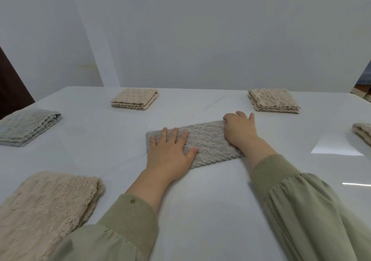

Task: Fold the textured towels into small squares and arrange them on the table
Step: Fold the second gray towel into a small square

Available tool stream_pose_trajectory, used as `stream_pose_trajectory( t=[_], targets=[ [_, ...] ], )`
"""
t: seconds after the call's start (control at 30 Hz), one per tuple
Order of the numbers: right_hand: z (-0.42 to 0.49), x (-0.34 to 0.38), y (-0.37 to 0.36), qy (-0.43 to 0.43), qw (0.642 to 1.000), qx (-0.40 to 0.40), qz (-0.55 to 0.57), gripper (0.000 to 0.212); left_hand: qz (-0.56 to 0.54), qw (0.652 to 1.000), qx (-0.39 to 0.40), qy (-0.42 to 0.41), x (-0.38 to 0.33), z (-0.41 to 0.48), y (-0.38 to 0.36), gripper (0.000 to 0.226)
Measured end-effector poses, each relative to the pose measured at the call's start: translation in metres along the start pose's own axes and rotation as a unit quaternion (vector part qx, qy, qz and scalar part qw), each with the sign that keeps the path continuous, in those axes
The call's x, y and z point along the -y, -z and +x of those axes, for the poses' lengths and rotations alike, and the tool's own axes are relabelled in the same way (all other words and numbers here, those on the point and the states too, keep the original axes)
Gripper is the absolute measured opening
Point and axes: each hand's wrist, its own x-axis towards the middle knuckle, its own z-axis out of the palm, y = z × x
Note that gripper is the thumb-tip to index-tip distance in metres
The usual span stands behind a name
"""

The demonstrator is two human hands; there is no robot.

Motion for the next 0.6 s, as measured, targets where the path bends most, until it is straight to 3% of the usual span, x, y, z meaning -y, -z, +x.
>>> stream_pose_trajectory(
  t=[0.37,0.5,0.6],
  targets=[
    [0.010,-0.012,0.004,-0.056,0.998,-0.013,0.023,0.041,-0.002,1.000,0.003,0.001,0.000,0.000,0.001,0.066],
    [0.012,-0.018,0.003,-0.112,0.984,0.001,0.135,0.037,-0.007,1.000,0.005,0.004,0.000,-0.001,0.001,0.066],
    [0.013,-0.020,0.005,-0.121,0.949,-0.027,0.290,0.017,-0.005,1.000,0.006,0.003,-0.001,0.000,0.001,0.065]
  ],
)
